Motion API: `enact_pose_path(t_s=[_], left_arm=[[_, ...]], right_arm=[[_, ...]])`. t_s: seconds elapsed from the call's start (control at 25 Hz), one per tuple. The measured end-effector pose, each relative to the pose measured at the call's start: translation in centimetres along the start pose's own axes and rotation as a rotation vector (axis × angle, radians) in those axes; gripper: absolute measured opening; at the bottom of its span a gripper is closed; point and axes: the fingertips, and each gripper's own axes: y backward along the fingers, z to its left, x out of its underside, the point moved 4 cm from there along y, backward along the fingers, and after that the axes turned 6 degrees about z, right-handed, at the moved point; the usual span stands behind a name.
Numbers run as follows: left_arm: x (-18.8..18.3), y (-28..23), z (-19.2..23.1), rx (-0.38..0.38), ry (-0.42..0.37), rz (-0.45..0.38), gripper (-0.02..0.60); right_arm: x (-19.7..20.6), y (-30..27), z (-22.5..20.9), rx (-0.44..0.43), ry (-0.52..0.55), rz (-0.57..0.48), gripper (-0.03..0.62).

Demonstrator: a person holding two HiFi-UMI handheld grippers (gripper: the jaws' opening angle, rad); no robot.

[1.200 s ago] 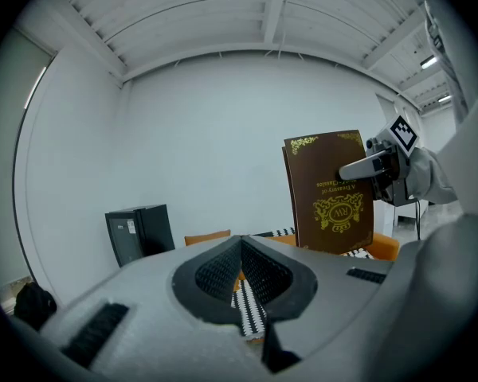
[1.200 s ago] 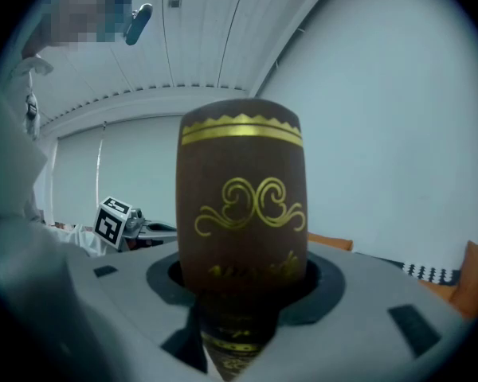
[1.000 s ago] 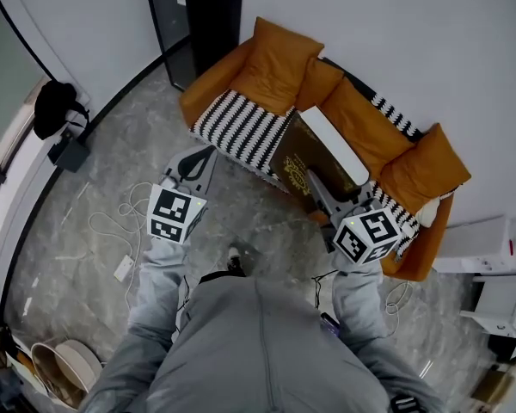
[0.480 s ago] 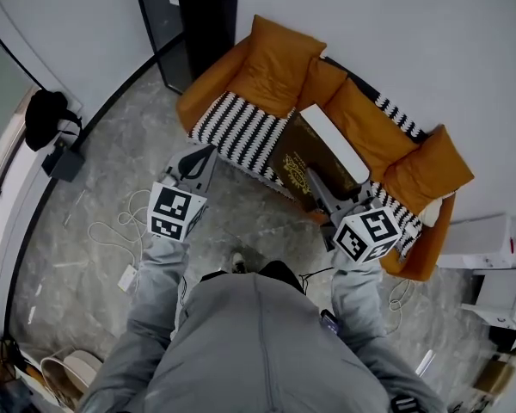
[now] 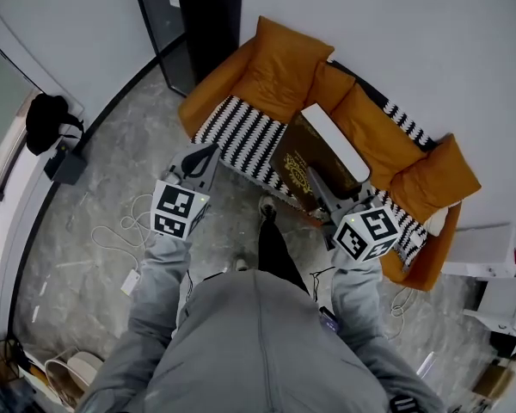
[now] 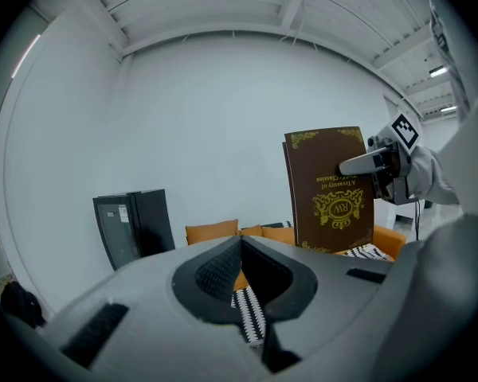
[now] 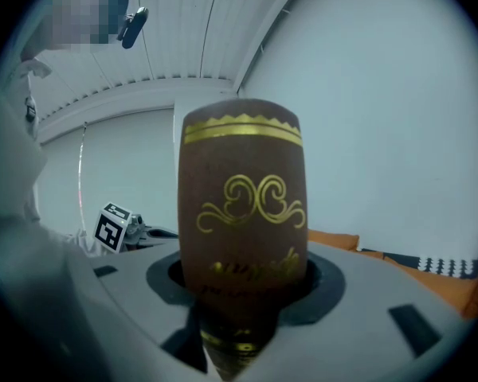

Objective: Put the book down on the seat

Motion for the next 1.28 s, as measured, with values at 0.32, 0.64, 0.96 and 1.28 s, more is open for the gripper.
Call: enact_pose_path(t_s=[0.32, 0.64, 0.96, 1.28], left_arm=[[-0.4, -6.8, 3.2, -0.018, 0.035, 0.059, 0.025], [0.1, -13.5, 7.1, -0.044, 0.093, 0.093, 0.025], [2.9, -18.0, 9.2, -0.05, 0.139, 0.166, 0.025], [5.6, -20.5, 10.9, -0.072, 0.187, 0.233, 0.025]], right_arm=[[-0.6, -5.6, -5.9, -0.021, -0.041, 0.032, 0.242], [-0.1, -12.8, -11.6, -0.055, -0.104, 0.1, 0.242], [1.9, -18.6, -15.6, -0.075, -0.154, 0.155, 0.242], [5.1, -23.2, -17.8, -0.117, -0.19, 0.231, 0.242]])
